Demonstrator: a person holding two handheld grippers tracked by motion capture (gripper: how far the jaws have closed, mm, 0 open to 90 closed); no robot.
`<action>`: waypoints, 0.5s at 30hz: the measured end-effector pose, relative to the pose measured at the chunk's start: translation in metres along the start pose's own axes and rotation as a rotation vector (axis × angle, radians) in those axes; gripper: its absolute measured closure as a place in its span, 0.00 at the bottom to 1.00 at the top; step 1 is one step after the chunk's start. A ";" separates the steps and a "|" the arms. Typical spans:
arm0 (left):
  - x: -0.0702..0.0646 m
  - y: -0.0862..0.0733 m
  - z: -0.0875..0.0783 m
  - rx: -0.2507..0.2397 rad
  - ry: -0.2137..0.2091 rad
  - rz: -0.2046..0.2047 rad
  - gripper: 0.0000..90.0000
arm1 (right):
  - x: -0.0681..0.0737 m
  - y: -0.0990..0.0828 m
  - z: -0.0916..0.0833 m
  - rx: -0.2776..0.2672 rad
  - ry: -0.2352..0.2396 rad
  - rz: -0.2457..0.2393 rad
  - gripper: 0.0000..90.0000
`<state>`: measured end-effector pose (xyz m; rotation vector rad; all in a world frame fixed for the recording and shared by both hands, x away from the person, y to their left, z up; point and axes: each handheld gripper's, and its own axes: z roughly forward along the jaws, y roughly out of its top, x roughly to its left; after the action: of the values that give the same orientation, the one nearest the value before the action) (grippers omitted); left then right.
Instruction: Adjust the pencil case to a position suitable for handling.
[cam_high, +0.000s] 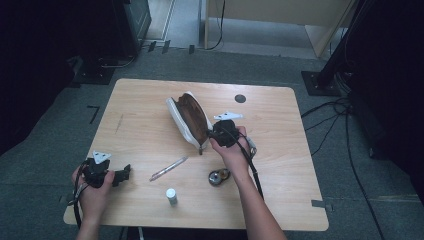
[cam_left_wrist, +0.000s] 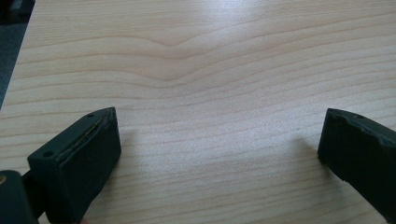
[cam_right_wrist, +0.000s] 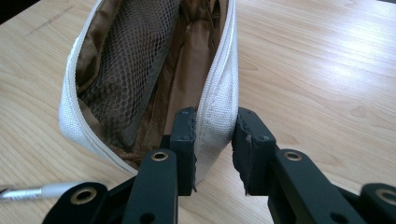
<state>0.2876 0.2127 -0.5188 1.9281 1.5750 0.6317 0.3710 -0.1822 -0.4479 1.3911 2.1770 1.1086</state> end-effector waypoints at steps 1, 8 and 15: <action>0.000 0.000 0.000 0.000 0.000 0.000 0.00 | -0.001 -0.001 -0.002 0.001 0.002 -0.001 0.79; 0.000 0.000 0.000 0.000 0.000 0.000 0.00 | -0.009 -0.009 -0.015 0.007 -0.009 -0.015 0.79; 0.000 0.000 0.000 -0.001 0.000 -0.001 0.00 | -0.019 -0.019 -0.030 0.008 -0.009 -0.005 0.80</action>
<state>0.2876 0.2126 -0.5189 1.9260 1.5754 0.6318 0.3499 -0.2158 -0.4453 1.3901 2.1799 1.0905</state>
